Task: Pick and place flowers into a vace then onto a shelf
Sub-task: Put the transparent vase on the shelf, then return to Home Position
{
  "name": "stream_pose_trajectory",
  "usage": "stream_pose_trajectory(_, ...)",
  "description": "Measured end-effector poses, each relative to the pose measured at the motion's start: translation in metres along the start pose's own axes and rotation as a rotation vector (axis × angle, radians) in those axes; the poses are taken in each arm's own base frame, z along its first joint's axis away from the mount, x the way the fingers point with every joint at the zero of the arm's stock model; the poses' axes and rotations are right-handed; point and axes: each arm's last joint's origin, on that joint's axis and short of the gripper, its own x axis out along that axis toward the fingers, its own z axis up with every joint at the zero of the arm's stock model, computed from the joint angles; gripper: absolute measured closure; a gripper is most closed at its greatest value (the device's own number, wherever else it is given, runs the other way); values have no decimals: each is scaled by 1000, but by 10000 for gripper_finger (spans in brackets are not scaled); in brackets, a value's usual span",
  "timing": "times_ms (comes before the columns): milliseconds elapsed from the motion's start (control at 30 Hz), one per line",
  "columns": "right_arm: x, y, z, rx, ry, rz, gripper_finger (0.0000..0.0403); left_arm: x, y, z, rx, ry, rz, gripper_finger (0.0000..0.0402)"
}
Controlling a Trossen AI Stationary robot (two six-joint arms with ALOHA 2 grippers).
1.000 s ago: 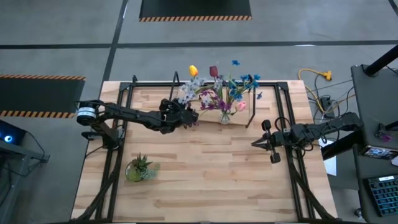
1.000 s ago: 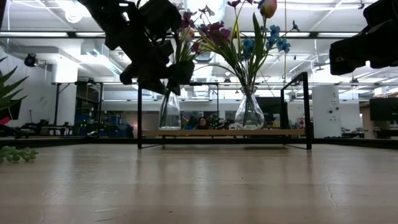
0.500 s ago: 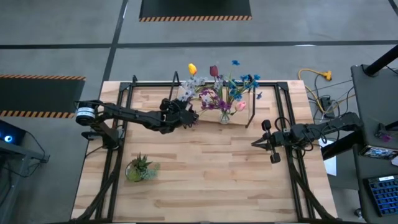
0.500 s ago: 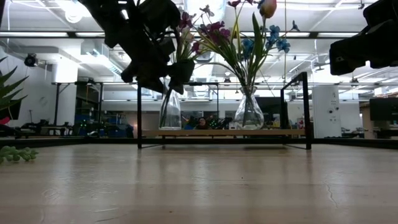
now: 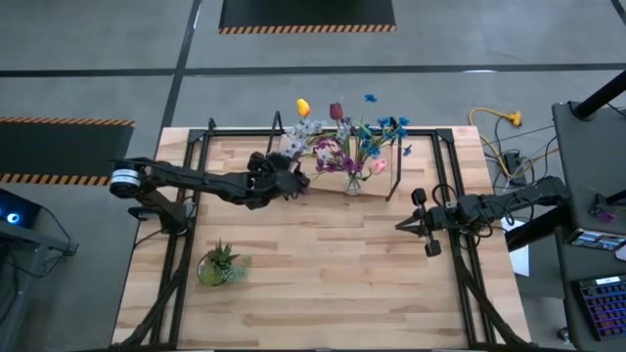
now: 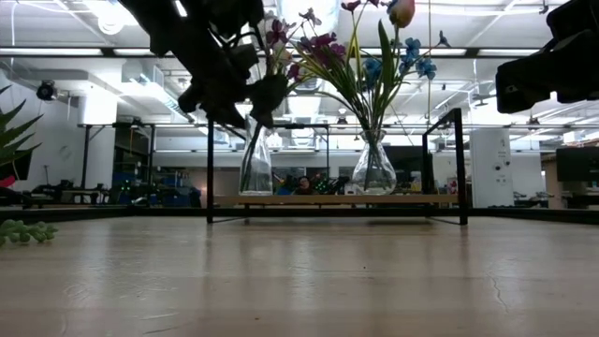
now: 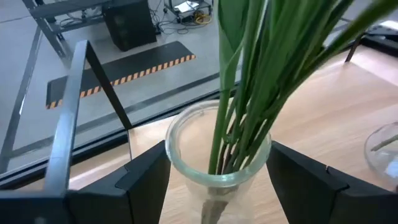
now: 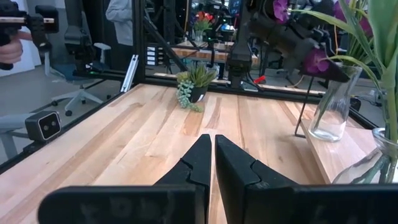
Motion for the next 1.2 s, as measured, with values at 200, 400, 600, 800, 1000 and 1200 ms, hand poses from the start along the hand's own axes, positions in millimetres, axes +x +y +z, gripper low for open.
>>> stream_pose_trajectory(200,0,0,0,0,0,1,390,-13,-1,6,-17,-17,-39,159)
stream_pose_trajectory(400,0,0,0,0,0,1,390,-23,-1,10,-23,-25,-73,159)
stream_pose_trajectory(600,0,0,0,0,1,1,390,-28,2,16,-2,-37,-84,159)
stream_pose_trajectory(800,0,0,0,0,1,0,390,-33,8,19,12,-29,-79,159)
stream_pose_trajectory(1000,0,0,0,0,2,0,390,-47,20,26,35,-17,-84,159)
stream_pose_trajectory(1200,0,0,0,10,0,1,390,-73,38,38,69,16,-194,159)
